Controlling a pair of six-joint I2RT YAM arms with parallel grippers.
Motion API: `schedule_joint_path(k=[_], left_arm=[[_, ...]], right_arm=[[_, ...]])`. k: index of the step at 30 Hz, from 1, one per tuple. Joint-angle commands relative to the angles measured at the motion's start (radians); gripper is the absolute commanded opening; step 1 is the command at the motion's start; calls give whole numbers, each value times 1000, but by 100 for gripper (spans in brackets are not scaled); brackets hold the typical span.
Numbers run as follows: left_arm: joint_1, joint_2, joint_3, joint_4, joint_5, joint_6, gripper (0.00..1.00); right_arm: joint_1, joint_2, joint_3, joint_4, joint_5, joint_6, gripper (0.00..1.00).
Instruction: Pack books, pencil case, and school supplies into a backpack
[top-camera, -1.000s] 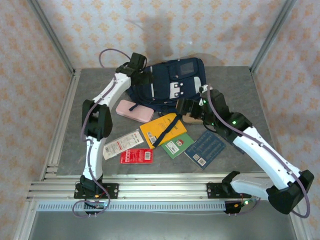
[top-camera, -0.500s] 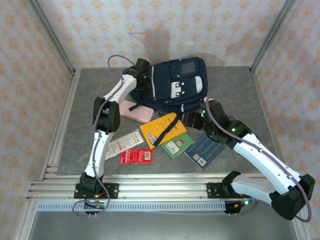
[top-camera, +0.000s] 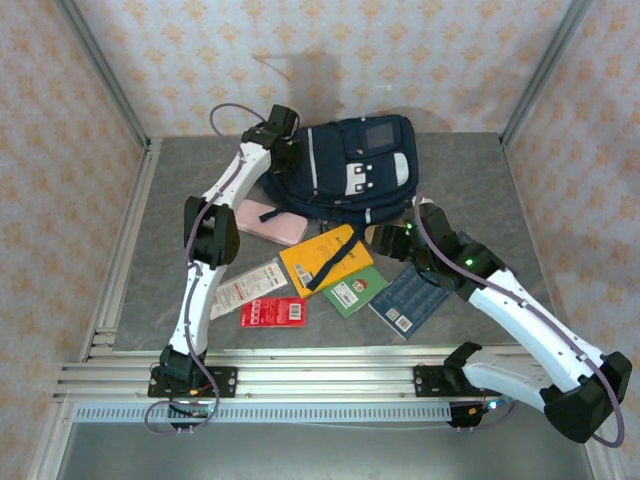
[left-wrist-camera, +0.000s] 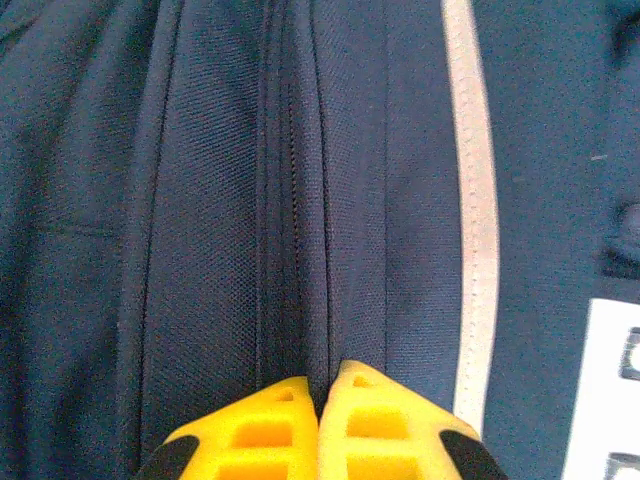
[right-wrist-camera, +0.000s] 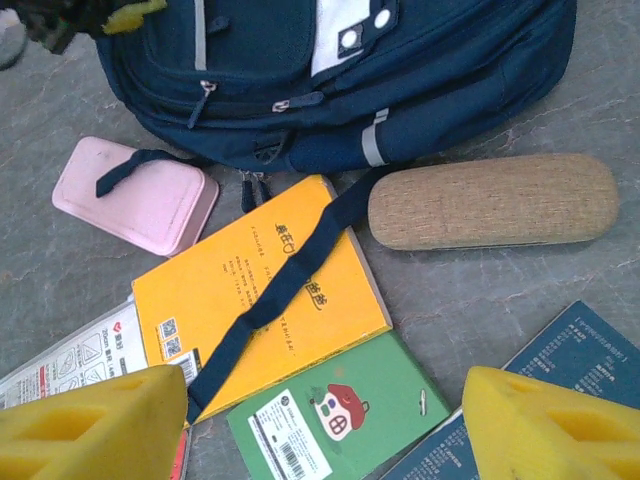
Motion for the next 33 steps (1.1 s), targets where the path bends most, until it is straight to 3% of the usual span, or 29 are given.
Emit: schedule_joint_path(k=[1, 9, 12, 14, 22, 28, 33], left_arm=[[-34, -151, 97, 28, 81, -85, 0], [-60, -271, 77, 32, 198, -207, 0], [-87, -335, 36, -2, 193, -213, 0], [-95, -406, -60, 17, 192, -230, 0], [-100, -787, -705, 331, 227, -407, 0], [-117, -904, -896, 200, 157, -233, 0], [-116, -999, -1151, 285, 198, -209, 0]], right_arm=[[-2, -25, 30, -42, 31, -11, 73], [-2, -47, 99, -99, 44, -58, 74], [-2, -62, 109, -108, 59, -78, 74], [-2, -72, 108, -108, 60, -81, 74], [-2, -90, 91, -78, -9, -48, 83], [-1, -49, 89, -51, -112, -74, 79], [0, -22, 46, 61, -186, -63, 78]])
